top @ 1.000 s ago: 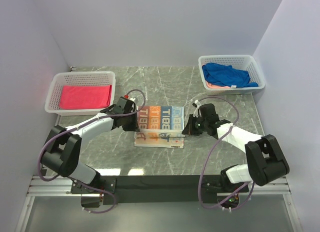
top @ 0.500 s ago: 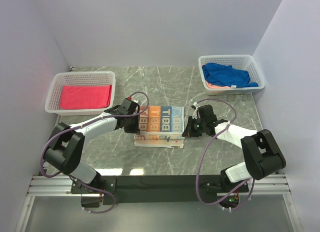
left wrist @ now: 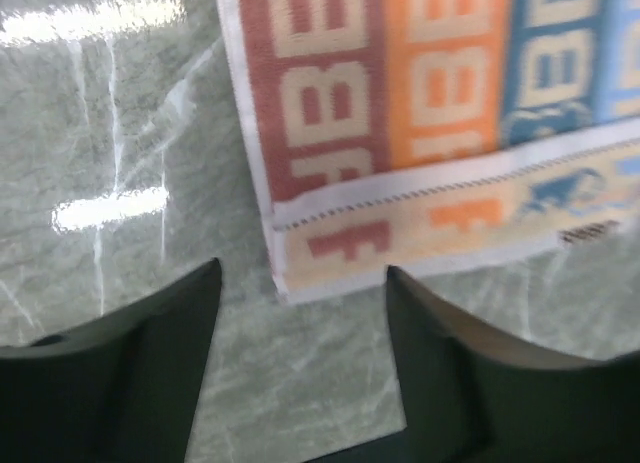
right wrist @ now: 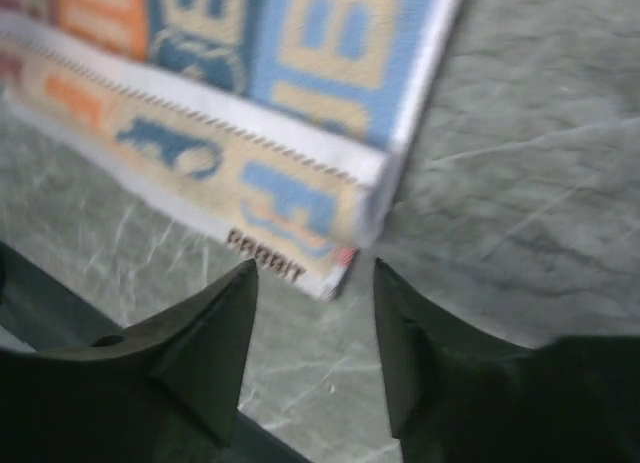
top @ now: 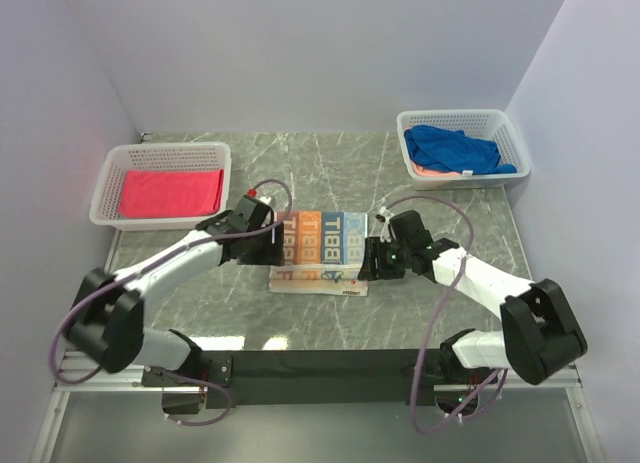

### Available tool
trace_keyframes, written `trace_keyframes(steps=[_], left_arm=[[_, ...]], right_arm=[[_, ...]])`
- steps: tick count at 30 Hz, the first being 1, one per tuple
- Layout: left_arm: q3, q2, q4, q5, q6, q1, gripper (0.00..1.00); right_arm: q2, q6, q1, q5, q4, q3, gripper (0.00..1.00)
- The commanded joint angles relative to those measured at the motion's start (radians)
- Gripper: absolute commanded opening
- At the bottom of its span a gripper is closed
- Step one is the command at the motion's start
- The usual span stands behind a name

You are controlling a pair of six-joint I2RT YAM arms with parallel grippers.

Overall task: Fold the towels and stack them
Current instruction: Fold the towel

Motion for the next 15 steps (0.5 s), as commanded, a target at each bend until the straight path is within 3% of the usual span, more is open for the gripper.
trace_keyframes(steps=[1, 5, 8, 15], left_arm=[[-0.017, -0.145, -0.019, 0.013, -0.013, -0.011, 0.74], [-0.025, -0.232, -0.026, 0.005, -0.033, -0.008, 0.9], [-0.022, -0.292, -0.035, -0.133, -0.046, -0.007, 0.98], [-0.028, -0.401, -0.042, -0.268, 0.003, 0.105, 0.99]], right_arm=[[-0.079, -0.083, 0.08, 0.06, -0.113, 0.111, 0.61], [-0.046, -0.201, 0.15, 0.093, -0.125, 0.192, 0.7], [0.049, -0.298, 0.181, 0.056, -0.127, 0.271, 0.71], [0.276, -0.446, 0.233, -0.022, -0.113, 0.439, 0.82]])
